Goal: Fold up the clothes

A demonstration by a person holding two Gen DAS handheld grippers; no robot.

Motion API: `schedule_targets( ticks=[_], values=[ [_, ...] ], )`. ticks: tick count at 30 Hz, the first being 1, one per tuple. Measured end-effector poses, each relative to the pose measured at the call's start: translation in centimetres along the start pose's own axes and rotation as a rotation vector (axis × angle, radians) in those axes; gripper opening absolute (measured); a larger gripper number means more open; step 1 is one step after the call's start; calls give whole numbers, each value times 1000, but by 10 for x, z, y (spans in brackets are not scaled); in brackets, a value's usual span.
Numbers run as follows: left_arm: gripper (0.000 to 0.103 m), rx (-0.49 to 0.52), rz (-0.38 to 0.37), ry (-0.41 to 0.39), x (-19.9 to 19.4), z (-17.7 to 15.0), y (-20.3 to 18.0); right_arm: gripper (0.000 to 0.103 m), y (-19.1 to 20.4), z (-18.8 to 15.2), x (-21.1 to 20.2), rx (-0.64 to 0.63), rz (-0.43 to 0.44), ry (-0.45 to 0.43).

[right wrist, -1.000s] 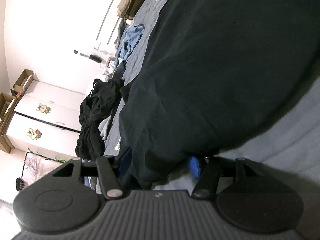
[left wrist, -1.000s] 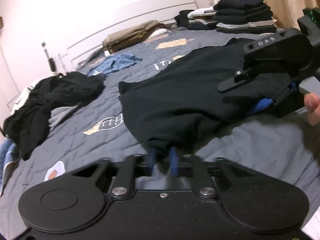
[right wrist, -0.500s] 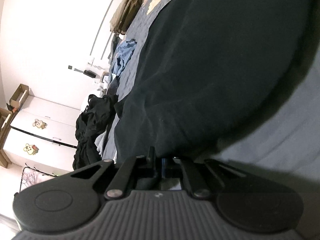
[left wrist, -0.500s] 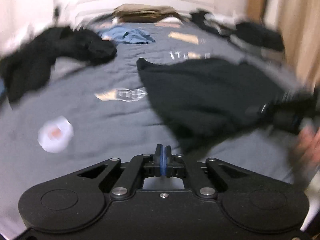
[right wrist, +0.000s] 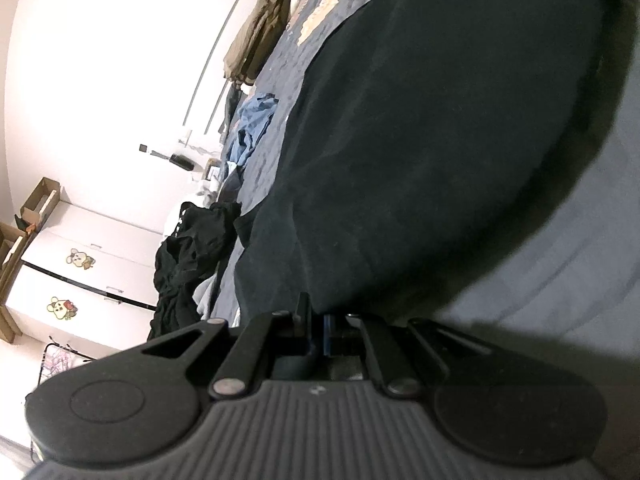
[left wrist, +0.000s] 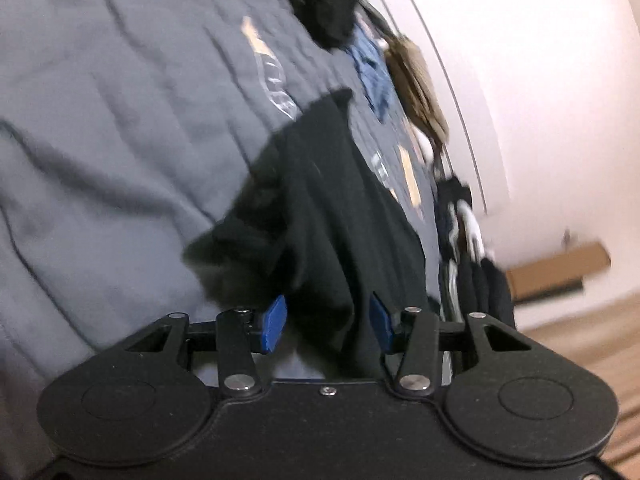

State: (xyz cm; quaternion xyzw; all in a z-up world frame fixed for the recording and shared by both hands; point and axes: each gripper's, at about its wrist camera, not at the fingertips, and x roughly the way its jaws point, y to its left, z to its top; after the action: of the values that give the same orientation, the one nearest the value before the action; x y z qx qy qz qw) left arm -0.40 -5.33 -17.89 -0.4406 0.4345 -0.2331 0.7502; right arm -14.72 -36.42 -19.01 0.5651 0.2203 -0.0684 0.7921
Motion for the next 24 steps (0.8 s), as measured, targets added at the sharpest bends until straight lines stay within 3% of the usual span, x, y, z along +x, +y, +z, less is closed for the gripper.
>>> schedule_targets(
  ticks=[2,5,11,12,13,15,17,21,24],
  values=[
    [20,-27,8,-22,3,6,4,5,-1,-2,0,12,2,-8],
    [12,2,16,-38,-2,12,3,4,1,-1,-3,15,9,-29],
    [11,51,46,-83,-27,28,8,3,3,-1,-6,46,17,-46],
    [11,38,69,-113,-33,32,12,3,3,-1,-7,51,15,-45],
    [0,31,104,-174,-42,37,15,3,4,-2,-8,47,7,-55],
    [0,14,177,-276,-57,56,25,3,1,-1,-11,44,-13,-68],
    [0,-14,160,-251,-62,68,30,3,-5,2,-10,75,-22,-48],
    [2,75,113,-118,-55,61,13,3,0,-2,-9,47,-43,-30],
    [7,177,120,-28,-44,45,0,4,2,-1,-9,35,-52,-23]
  ],
)
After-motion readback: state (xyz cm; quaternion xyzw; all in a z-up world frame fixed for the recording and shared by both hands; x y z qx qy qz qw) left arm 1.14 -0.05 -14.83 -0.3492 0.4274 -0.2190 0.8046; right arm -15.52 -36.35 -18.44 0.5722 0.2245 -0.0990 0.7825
